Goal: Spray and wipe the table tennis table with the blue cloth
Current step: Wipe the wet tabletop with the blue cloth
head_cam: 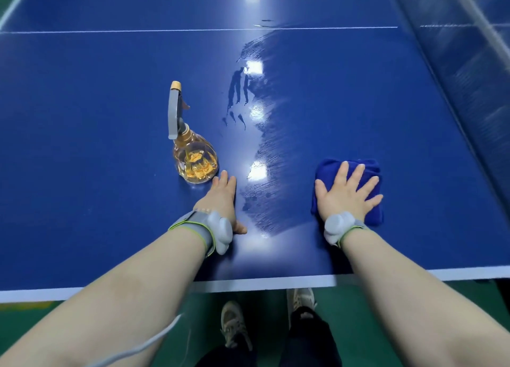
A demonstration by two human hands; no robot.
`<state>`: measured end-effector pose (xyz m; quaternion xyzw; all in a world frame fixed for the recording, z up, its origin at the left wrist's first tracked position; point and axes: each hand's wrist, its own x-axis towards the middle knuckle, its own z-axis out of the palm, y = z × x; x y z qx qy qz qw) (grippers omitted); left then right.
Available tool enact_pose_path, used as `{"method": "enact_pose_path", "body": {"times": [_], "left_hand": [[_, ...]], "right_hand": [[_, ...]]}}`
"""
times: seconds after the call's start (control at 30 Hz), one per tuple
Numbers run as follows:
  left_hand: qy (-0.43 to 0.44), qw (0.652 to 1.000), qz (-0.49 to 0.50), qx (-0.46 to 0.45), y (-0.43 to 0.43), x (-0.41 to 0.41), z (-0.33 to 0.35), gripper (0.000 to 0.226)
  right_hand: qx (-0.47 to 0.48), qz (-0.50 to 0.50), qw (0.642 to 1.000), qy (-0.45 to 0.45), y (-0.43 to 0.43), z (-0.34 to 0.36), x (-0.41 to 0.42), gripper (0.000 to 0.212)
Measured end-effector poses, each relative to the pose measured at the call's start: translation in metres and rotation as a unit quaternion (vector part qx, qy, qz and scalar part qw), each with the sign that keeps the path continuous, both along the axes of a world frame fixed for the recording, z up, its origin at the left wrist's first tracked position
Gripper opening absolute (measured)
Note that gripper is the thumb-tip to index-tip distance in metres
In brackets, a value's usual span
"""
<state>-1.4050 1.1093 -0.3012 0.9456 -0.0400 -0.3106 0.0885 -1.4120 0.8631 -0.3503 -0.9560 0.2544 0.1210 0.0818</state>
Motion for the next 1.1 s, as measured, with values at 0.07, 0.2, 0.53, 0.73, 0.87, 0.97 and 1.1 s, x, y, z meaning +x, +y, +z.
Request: {"method": "enact_pose_path", "body": {"times": [0.07, 0.2, 0.53, 0.73, 0.87, 0.97, 1.1], "left_hand": [[-0.017, 1.0, 0.006, -0.021, 0.003, -0.005, -0.001, 0.128], [-0.02, 0.999, -0.009, -0.042, 0.006, -0.013, -0.004, 0.125], [0.001, 0.996, -0.092, 0.022, 0.026, -0.031, 0.0, 0.128], [0.011, 0.995, -0.089, 0.044, 0.04, -0.039, 0.003, 0.127], [0.011, 0.996, -0.08, 0.037, 0.045, -0.044, 0.002, 0.127], [0.002, 0.997, -0.078, 0.026, 0.047, -0.046, 0.0, 0.125], [-0.008, 0.998, -0.069, 0.013, 0.047, -0.048, -0.002, 0.121]], "right_hand": [[0.0, 0.039, 0.999, -0.004, 0.025, 0.002, -0.011, 0.081], [-0.001, 0.196, 0.981, -0.014, 0.088, -0.002, -0.043, 0.082], [-0.009, 0.3, 0.954, -0.002, 0.077, -0.002, -0.068, 0.085], [-0.026, 0.083, 0.996, -0.001, -0.011, -0.002, -0.077, 0.075], [-0.02, 0.006, 1.0, 0.012, -0.005, 0.001, -0.081, 0.077], [-0.009, -0.018, 1.0, 0.009, 0.03, 0.005, -0.085, 0.08], [-0.015, 0.097, 0.995, 0.005, 0.095, 0.002, -0.1, 0.082]]}}
